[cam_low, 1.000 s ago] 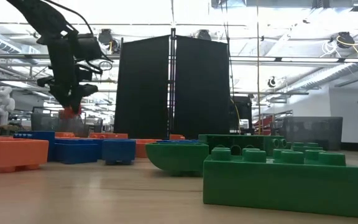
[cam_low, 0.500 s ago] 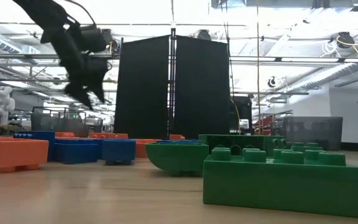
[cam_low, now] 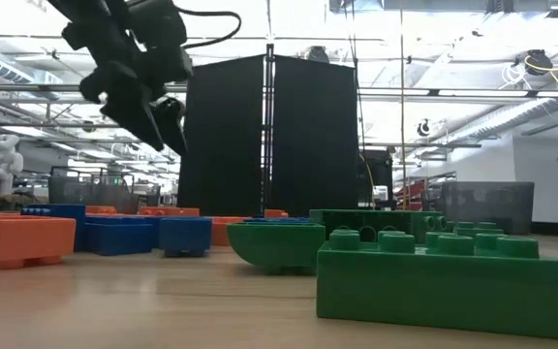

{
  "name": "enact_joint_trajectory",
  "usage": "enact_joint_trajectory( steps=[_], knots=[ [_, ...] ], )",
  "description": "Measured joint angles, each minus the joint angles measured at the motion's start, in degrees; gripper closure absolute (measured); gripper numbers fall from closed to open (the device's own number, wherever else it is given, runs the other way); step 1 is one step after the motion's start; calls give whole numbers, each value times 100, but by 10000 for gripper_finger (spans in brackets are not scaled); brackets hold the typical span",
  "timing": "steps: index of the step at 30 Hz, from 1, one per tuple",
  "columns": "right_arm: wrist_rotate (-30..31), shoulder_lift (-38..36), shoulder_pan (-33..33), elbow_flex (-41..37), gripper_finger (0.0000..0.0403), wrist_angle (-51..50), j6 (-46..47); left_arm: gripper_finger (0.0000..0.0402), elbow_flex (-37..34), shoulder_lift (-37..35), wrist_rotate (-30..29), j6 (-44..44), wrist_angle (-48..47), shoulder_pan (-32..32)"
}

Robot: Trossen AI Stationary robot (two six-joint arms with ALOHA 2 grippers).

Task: Sort blocks
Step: Put the orange game piece into the top left black bin

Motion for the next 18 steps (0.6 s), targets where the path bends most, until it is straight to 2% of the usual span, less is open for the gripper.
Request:
enact_joint_trajectory(
  steps=[5,18],
  knots=[
    [0,0,0,0,103,-4,0,43,2,484,-202,86,535,-332],
    [-17,0,0,0,103,9,0,44,-2,1920,-436,930,874,-337]
  ],
)
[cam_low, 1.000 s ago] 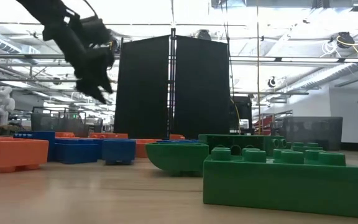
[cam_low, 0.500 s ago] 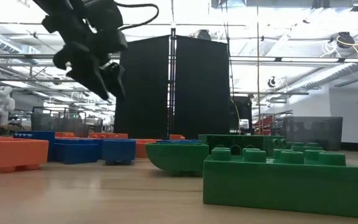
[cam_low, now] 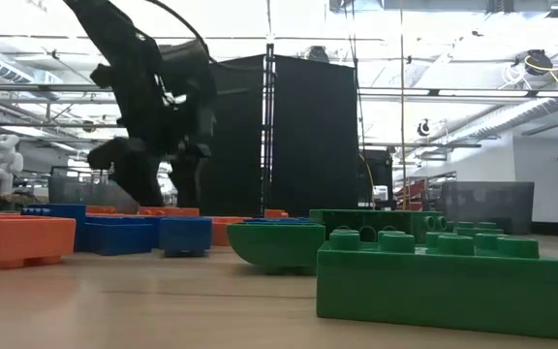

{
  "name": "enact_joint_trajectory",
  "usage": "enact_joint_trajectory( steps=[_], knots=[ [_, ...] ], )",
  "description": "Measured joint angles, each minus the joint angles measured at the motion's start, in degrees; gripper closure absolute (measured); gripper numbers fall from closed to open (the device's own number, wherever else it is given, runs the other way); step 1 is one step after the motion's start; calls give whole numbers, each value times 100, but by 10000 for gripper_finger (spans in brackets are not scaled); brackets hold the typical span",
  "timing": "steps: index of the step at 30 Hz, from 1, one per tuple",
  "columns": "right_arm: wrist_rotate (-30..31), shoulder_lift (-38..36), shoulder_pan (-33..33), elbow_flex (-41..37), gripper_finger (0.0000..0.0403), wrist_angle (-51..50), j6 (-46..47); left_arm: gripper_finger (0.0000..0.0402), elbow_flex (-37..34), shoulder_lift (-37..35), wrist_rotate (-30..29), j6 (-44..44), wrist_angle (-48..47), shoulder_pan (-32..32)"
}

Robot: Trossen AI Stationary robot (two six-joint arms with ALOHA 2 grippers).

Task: Sort blocks
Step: Put the orange game piece into the top left black bin

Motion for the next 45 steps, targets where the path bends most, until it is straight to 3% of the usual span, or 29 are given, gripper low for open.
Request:
enact_joint_trajectory(
  steps=[6,18,22,28,32,36,38,42,45],
  knots=[
    [-7,0,0,0,103,4,0,96,2,273,-46,108,28,0],
    [-9,-2,2,0,103,-4,0,309,0,288,-306,-2,766,11],
    [-9,-2,2,0,103,0,0,313,0,288,-291,-27,765,11],
    [-7,-2,0,0,103,4,37,313,265,171,-675,-948,429,11],
    [-7,-2,2,0,103,-9,31,313,705,-213,-1674,-1668,28,35],
    [-2,-2,2,0,103,-12,37,313,1101,-779,-3524,-2697,-822,264],
    [30,-2,2,0,103,-13,31,313,1203,-1089,-4035,-3446,-1522,562],
    [235,-2,2,0,103,-39,23,313,1119,-1737,-3899,-4803,-2453,1414],
    [360,-2,2,2,103,-48,-13,313,943,-2105,-3779,-5324,-2812,2020]
  ],
)
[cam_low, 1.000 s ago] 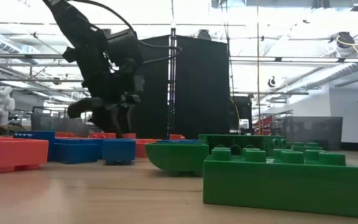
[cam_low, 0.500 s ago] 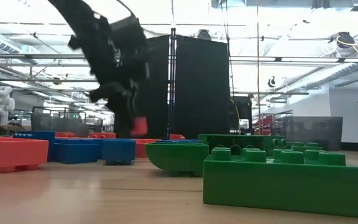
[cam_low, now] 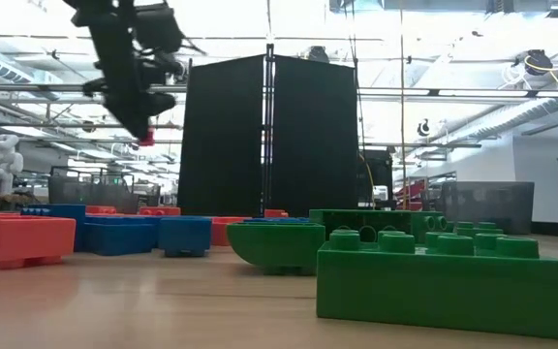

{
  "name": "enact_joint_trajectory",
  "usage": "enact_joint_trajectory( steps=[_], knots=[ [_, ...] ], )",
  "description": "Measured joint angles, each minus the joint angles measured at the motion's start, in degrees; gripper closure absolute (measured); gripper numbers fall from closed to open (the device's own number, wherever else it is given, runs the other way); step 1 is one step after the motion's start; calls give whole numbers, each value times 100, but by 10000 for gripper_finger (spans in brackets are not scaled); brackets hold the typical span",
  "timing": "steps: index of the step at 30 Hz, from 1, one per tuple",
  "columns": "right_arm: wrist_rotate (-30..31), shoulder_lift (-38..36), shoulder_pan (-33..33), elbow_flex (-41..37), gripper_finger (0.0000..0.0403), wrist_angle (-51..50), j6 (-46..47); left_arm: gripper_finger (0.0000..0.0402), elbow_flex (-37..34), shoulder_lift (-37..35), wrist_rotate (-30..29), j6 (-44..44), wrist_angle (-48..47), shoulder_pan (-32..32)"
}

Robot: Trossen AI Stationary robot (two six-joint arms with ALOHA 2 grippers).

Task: Sort blocks
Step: Put the orange game piece into the top left black bin

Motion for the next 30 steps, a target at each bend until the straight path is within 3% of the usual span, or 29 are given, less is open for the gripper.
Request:
enact_joint_trajectory(
  steps=[7,15,20,30],
  knots=[
    [106,0,0,0,103,-60,-111,313,-378,-241,498,-382,-87,885],
    [110,0,0,0,103,-53,-103,313,-1114,-45,934,-383,253,1436],
    [108,0,0,0,103,-51,-101,311,-1155,-37,957,-383,267,1569],
    [110,0,0,0,103,-51,-114,125,-1131,-40,1192,213,388,1562]
  ],
)
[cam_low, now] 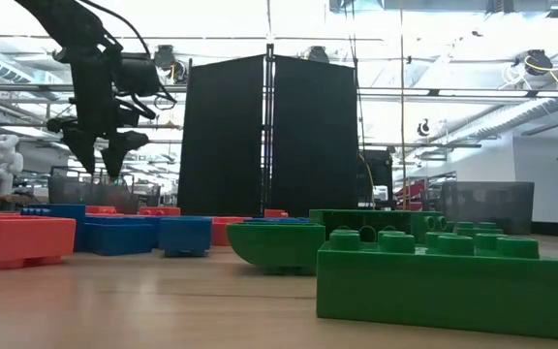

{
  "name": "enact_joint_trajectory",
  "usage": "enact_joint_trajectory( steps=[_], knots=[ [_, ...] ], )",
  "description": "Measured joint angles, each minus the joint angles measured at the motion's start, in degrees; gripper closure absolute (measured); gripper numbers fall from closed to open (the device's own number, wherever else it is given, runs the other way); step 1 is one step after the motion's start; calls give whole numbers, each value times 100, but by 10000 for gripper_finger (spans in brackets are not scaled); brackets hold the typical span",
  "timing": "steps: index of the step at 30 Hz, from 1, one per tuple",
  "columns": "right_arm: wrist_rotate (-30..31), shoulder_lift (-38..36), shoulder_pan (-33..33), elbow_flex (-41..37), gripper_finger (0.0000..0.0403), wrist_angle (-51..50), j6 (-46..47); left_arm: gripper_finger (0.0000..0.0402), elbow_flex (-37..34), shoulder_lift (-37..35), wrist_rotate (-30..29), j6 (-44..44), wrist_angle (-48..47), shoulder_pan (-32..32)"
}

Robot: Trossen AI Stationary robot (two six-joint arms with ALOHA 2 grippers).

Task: Sort blocks
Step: Put the orange game piece into the top left black bin

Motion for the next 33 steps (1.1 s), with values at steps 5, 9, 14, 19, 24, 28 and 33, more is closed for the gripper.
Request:
enact_joint_trajectory(
  steps=[5,9,14,19,24,28,33],
  knots=[
    [-2,0,0,0,103,0,0,88,75,-16,832,370,-7,-15],
    [-1,0,0,0,103,0,-21,86,296,-225,1933,1083,183,-300],
    [0,0,0,0,103,0,-22,85,382,-729,3128,1830,655,-959],
    [3,0,-1,0,103,13,12,84,380,-852,3006,895,129,-1596],
    [2,0,-1,0,103,13,17,84,376,-785,2851,-1806,-554,-2228],
    [3,0,0,0,103,13,17,84,374,-785,2203,-2897,-976,-2983],
    [2,0,0,0,103,2,13,84,374,-759,1696,-4026,-966,-3967]
  ],
)
